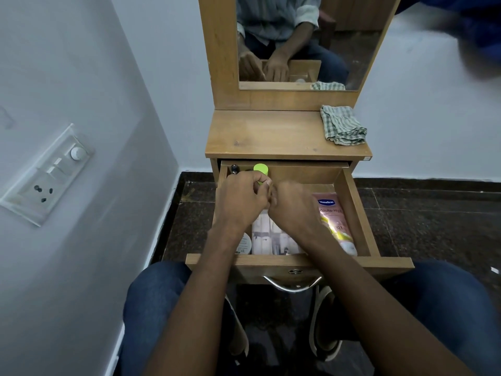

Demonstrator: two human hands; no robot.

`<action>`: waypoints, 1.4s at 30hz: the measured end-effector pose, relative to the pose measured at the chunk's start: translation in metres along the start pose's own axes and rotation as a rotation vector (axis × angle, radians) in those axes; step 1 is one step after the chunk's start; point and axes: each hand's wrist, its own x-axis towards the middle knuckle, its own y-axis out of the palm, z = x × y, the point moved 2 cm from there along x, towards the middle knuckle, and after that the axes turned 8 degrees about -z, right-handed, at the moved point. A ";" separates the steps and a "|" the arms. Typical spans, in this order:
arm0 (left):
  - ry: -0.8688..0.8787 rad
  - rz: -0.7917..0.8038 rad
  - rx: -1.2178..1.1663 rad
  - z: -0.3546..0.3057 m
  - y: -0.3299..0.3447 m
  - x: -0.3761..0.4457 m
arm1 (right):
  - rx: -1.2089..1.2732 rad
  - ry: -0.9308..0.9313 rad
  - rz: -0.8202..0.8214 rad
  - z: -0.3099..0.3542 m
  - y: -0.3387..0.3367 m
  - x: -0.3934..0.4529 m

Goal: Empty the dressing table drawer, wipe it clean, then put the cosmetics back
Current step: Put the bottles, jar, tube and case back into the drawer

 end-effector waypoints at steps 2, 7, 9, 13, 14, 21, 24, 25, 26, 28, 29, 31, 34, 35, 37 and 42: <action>-0.032 -0.067 0.011 0.001 -0.007 -0.002 | 0.060 0.024 -0.071 0.013 -0.012 -0.001; -0.102 -0.205 0.021 0.005 -0.017 -0.021 | 0.123 0.087 -0.276 0.026 -0.004 -0.014; -0.093 -0.245 0.053 0.004 -0.016 -0.022 | 0.131 0.075 -0.322 0.028 0.002 -0.016; -0.022 -0.336 0.041 -0.003 -0.014 -0.009 | 0.141 -0.021 -0.349 0.029 0.007 0.002; 0.004 -0.364 0.037 -0.004 -0.013 -0.005 | 0.136 -0.036 -0.355 0.028 0.009 0.007; 0.142 -0.472 0.039 -0.005 -0.004 0.031 | 0.141 -0.172 -0.579 0.029 0.013 0.048; 0.153 -0.408 0.064 0.000 -0.002 0.047 | 0.140 -0.191 -0.593 0.027 0.016 0.067; 0.149 -0.392 0.066 0.000 -0.002 0.050 | 0.139 -0.196 -0.597 0.027 0.016 0.072; 0.140 -0.383 0.062 0.002 -0.003 0.052 | 0.136 -0.200 -0.600 0.028 0.016 0.076; 0.111 -0.366 0.045 0.005 -0.005 0.053 | 0.129 -0.207 -0.601 0.029 0.014 0.081; 0.097 -0.357 0.034 0.007 -0.007 0.052 | 0.130 -0.214 -0.598 0.031 0.013 0.081; 0.067 -0.342 0.013 0.009 -0.013 0.050 | 0.145 -0.230 -0.585 0.036 0.010 0.080; 0.012 -0.355 -0.027 0.012 -0.027 0.048 | 0.206 -0.227 -0.567 0.052 0.007 0.075; -0.006 -0.369 -0.043 0.014 -0.033 0.047 | 0.226 -0.222 -0.555 0.060 0.006 0.073; -0.045 -0.390 -0.081 0.024 -0.045 0.046 | 0.242 -0.210 -0.512 0.078 0.006 0.072; -0.244 -0.424 -0.117 0.062 -0.074 0.048 | 0.310 -0.200 -0.347 0.133 0.023 0.074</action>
